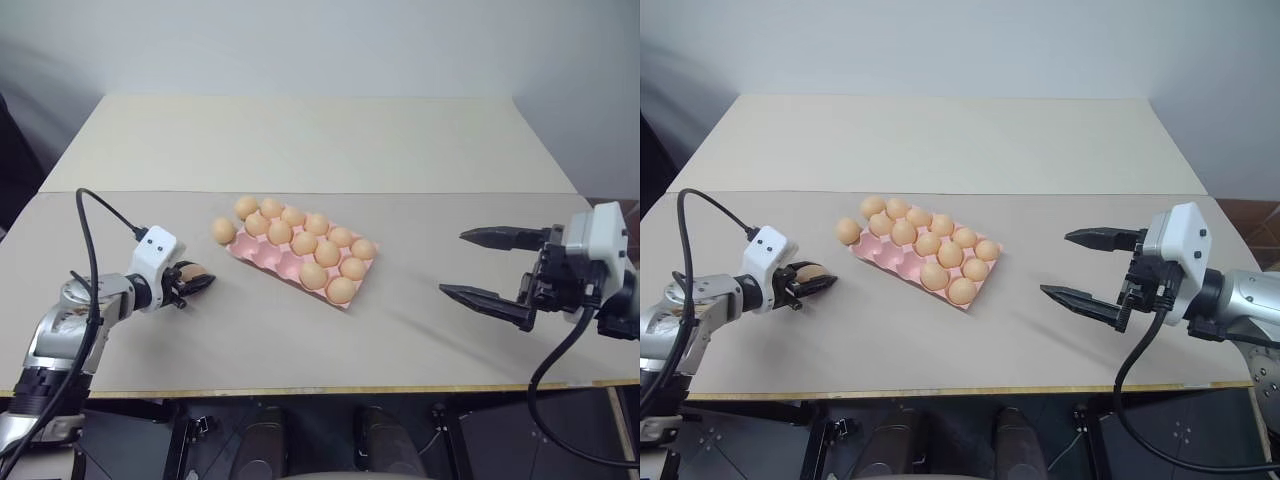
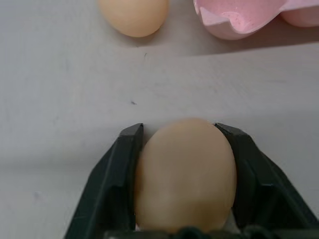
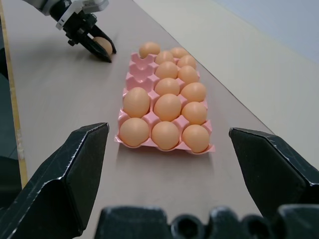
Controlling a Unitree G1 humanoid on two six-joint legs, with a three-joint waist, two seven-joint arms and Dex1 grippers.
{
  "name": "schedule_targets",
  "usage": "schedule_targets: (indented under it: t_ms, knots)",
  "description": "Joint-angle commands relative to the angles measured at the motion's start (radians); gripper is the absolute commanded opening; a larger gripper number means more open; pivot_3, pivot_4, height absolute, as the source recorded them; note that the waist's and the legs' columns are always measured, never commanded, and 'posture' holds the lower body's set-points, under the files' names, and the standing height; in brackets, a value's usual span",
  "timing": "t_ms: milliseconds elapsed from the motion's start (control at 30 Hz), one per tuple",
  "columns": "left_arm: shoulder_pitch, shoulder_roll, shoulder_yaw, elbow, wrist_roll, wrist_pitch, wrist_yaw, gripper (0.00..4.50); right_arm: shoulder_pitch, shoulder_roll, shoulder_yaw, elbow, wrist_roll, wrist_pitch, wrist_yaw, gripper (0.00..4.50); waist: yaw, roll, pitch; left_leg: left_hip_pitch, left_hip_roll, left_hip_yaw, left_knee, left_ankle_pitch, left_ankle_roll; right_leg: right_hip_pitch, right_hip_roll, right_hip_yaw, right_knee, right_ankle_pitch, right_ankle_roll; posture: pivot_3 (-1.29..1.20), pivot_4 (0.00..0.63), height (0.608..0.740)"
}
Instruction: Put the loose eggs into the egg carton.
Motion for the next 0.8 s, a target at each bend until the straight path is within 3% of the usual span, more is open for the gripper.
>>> schedule_targets:
  t_ms: [33, 233, 533, 700, 800]
  knots:
    - [0.006, 0.018, 0.03, -0.044, -0.007, 0.003, -0.024, 1.82, 0.012, -0.009, -0.056, -0.033, 0.019, 0.0, -0.006, 4.5, -0.001, 0.0, 0.0, 0.0, 0.0, 0.0, 0.0, 0.0, 0.0, 0.0, 0.0, 0.0, 0.0, 0.0, 0.0, 0.0, 0.15, 0.74]
    - [-0.127, -0.032, 0.055, -0.215, -0.147, 0.085, -0.063, 1.82, 0.031, -0.004, -0.069, -0.037, 0.016, -0.012, -0.01, 4.5, 0.011, -0.001, 0.0, -0.003, 0.0, -0.001, 0.001, 0.0, 0.0, -0.001, -0.001, 0.0, 0.0, 0.001, 0.001, 0.0, 0.15, 0.74]
    - [-0.302, -0.199, -0.171, -0.124, -0.085, 0.047, -0.113, 1.82, 0.077, 0.022, -0.099, -0.08, 0.015, -0.019, -0.045, 4.5, 0.007, -0.002, 0.0, 0.0, -0.002, -0.001, 0.001, 0.0, 0.0, 0.003, 0.001, 0.0, -0.001, 0.002, 0.005, 0.0, 0.15, 0.74]
    - [-0.338, -0.248, -0.232, -0.061, -0.046, 0.011, -0.141, 1.82, 0.109, 0.031, -0.125, -0.109, 0.024, -0.014, -0.066, 4.5, -0.001, -0.002, 0.0, -0.001, -0.002, -0.001, 0.001, 0.0, 0.0, 0.003, 0.002, 0.0, -0.001, 0.002, 0.005, 0.0, 0.15, 0.74]
    - [-0.339, -0.253, -0.245, -0.049, -0.025, 0.002, -0.148, 2.71, 0.134, 0.035, -0.147, -0.114, 0.023, -0.016, -0.065, 4.5, -0.002, -0.002, 0.0, 0.0, -0.002, -0.002, 0.001, 0.0, 0.0, 0.003, 0.002, 0.0, -0.001, 0.002, 0.005, 0.0, 0.15, 0.74]
